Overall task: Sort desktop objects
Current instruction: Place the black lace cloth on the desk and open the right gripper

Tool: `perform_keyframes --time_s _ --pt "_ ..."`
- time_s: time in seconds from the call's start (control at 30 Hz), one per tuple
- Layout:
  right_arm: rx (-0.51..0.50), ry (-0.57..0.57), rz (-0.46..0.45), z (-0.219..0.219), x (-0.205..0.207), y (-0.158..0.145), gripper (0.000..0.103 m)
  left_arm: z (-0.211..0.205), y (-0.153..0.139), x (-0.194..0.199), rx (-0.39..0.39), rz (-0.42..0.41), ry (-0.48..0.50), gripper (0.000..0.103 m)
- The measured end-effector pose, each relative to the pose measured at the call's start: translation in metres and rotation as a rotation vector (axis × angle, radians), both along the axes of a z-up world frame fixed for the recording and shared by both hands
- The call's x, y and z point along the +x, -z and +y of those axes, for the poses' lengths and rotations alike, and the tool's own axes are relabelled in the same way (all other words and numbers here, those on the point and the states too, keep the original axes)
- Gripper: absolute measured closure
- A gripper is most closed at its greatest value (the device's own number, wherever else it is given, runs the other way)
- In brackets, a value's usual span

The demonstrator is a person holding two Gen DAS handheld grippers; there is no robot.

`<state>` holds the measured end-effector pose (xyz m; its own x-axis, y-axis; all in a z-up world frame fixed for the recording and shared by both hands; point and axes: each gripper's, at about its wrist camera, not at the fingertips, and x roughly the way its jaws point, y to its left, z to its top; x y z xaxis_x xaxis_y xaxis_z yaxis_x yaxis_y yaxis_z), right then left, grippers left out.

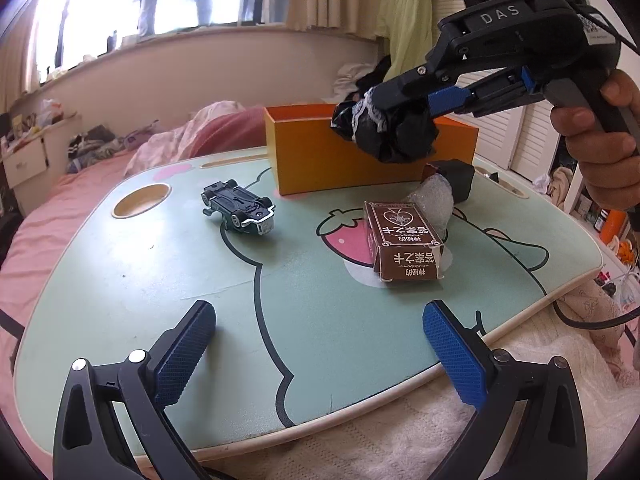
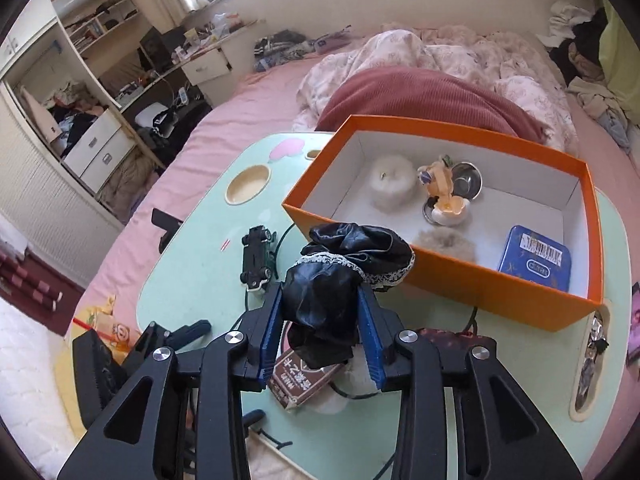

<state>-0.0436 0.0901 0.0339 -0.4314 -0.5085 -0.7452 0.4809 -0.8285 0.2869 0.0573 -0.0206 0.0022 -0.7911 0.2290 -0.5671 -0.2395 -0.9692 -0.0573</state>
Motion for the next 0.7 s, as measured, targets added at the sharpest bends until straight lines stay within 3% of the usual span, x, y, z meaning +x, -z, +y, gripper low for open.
perform_keyframes --time_s 0.07,0.13,0.17,0.33,0.57,0.6,0.63,0.7 --pt "-0.048 0.046 0.082 0.017 0.014 -0.007 0.057 -0.001 0.0 -0.001 0.001 -0.001 -0.002 0.0" --pt "-0.075 0.063 0.165 0.029 0.034 -0.013 0.031 0.0 0.0 -0.001 0.002 -0.001 -0.002 0.0" --pt "-0.079 0.053 0.205 0.034 0.045 -0.013 0.027 0.0 0.0 -0.001 0.001 -0.001 -0.002 0.0" --pt "0.026 0.093 0.322 0.043 0.084 -0.003 0.025 -0.001 0.0 -0.001 0.001 -0.001 -0.005 0.0" --pt "0.219 0.17 0.231 0.041 0.097 0.076 0.024 0.001 -0.001 0.0 -0.003 -0.004 -0.017 0.0" --pt "0.255 0.208 0.314 0.037 0.099 0.081 0.018 0.001 -0.002 0.0 -0.005 0.0 -0.022 0.0" --pt "0.244 0.226 0.322 0.035 0.097 0.084 0.009 0.001 -0.001 0.0 -0.004 -0.002 -0.023 0.0" --pt "0.246 0.231 0.301 0.032 0.088 0.085 0.001 -0.001 -0.001 0.0 -0.001 -0.004 -0.023 0.0"
